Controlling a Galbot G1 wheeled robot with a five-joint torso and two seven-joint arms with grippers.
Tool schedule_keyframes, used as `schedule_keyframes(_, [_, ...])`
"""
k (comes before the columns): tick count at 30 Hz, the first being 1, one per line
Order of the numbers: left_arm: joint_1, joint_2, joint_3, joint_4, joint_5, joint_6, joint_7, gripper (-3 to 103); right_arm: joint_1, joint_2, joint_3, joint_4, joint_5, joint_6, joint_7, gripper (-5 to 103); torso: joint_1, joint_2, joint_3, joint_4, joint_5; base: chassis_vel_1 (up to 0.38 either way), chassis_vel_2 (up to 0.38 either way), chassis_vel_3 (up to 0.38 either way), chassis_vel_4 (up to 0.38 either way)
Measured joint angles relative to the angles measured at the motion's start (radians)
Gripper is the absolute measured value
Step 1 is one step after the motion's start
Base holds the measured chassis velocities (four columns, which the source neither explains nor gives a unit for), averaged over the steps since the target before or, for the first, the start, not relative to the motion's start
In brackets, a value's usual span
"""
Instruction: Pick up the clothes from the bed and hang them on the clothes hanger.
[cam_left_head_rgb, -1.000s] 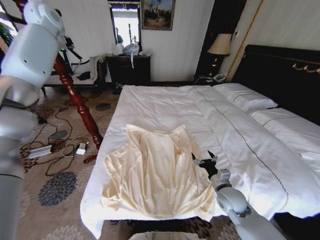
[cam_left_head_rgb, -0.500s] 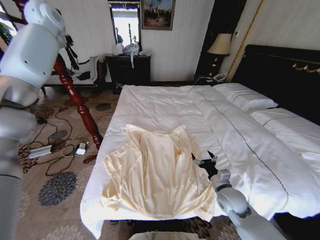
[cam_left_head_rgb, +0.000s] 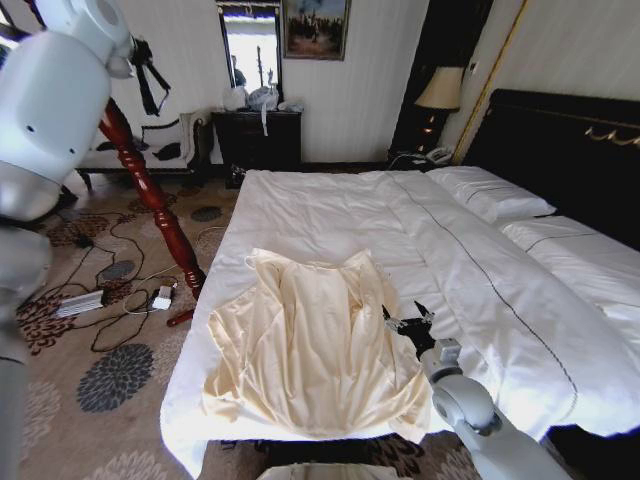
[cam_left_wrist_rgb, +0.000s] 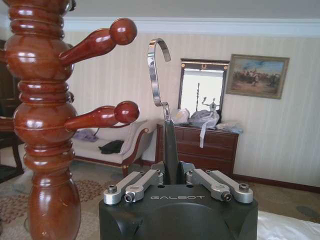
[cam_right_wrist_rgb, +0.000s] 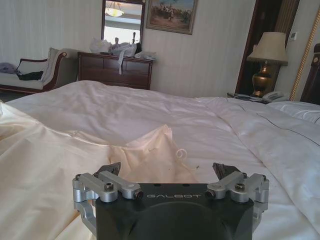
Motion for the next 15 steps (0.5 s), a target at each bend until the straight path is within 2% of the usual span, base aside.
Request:
schedule_keyframes(6, [0.080,0.065,-0.021,-0.137,-0.024,0.000,0.006,14,0.000,0.004,0.003,-0.001,-0.001,-0.001,0.002,100,0.000,0.000,0.000,0.0000,0.0000,0.000,0.000,0.000,0.000])
schedule_keyframes(8, [0.156,0.117,-0.051,-0.229,-0.028,-0.003,0.047,14,0.000,0.005,0.008,-0.005,-0.001,-0.001,0.005,100,0.000,0.000,0.000,0.0000,0.0000,0.000,0.000,0.000,0.000])
schedule_keyframes(9, [0.156,0.117,-0.051,-0.229,-0.028,-0.003,0.047,14,0.000,0.005,0.008,-0.005,-0.001,-0.001,0.005,100,0.000,0.000,0.000,0.0000,0.0000,0.000,0.000,0.000,0.000])
schedule_keyframes(11, [0.267,0.179,-0.082,-0.336,-0.034,-0.034,0.129,14,-0.003,0.005,0.013,-0.009,-0.001,-0.001,0.008,100,0.000,0.000,0.000,0.0006,-0.0009,0.000,0.000,0.000,0.000])
schedule_keyframes(13, [0.380,0.242,-0.105,-0.435,-0.036,-0.090,0.243,14,-0.004,0.003,0.019,-0.012,0.001,-0.001,0.010,100,0.000,0.000,0.000,0.0005,-0.0007,0.000,0.000,0.000,0.000])
schedule_keyframes(14, [0.380,0.242,-0.105,-0.435,-0.036,-0.090,0.243,14,-0.004,0.003,0.019,-0.012,0.001,-0.001,0.010,100,0.000,0.000,0.000,0.0005,-0.0007,0.000,0.000,0.000,0.000])
schedule_keyframes(15, [0.433,0.266,-0.121,-0.470,-0.032,-0.126,0.291,14,-0.004,0.001,0.023,-0.015,0.004,-0.001,0.011,100,0.000,0.000,0.000,0.0004,-0.0006,0.000,0.000,0.000,0.000])
